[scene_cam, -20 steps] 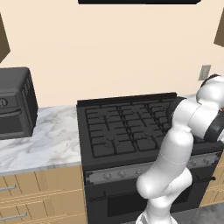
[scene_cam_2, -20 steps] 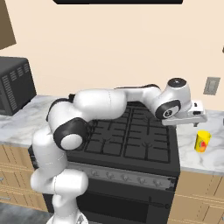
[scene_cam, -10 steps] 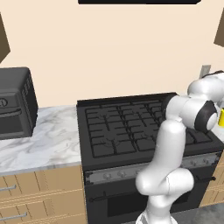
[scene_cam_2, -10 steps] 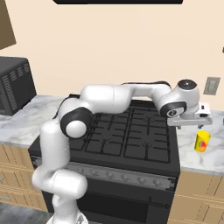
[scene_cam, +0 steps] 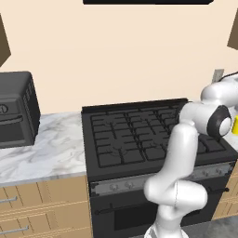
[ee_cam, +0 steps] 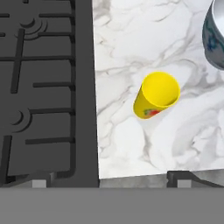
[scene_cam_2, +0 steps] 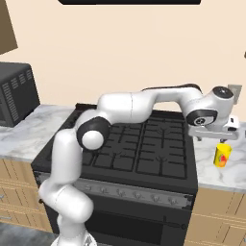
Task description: Pick the cup and bowl from the counter and place them on the counter next to the sink.
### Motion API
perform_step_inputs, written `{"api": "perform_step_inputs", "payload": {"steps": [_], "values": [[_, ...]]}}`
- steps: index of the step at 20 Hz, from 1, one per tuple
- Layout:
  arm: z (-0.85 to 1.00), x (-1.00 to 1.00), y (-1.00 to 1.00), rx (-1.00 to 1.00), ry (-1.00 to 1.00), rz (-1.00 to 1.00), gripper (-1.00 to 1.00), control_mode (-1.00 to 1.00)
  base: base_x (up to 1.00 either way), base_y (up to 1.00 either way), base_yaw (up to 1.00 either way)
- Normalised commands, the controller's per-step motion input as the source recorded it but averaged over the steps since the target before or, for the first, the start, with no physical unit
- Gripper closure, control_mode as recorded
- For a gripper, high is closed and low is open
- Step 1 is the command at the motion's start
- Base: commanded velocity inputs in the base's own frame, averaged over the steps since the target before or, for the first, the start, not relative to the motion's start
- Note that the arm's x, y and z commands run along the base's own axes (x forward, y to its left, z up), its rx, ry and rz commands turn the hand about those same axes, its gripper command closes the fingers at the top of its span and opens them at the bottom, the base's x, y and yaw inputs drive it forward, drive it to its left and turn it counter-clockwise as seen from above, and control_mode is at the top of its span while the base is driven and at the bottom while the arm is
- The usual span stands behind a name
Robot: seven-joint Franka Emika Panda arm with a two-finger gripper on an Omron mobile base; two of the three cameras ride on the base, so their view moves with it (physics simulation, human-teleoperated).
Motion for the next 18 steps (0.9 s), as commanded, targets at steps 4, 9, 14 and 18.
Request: {"api": "perform_step_inputs", "payload": {"steps": [4,9,14,18], "values": [[0.0,0.0,0.0,0.01,0.0,0.01,-1.0,-1.0,0.0,0.0,0.0],[0.0,0.0,0.0,0.0,0.0,0.03,-1.0,-1.0,0.0,0.0,0.0],[-0.03,0.04,0.0,0.0,0.0,0.03,-1.0,-1.0,0.0,0.0,0.0],[-0.09,0.17,0.0,-0.01,0.0,0.03,-1.0,-1.0,0.0,0.0,0.0]]}}
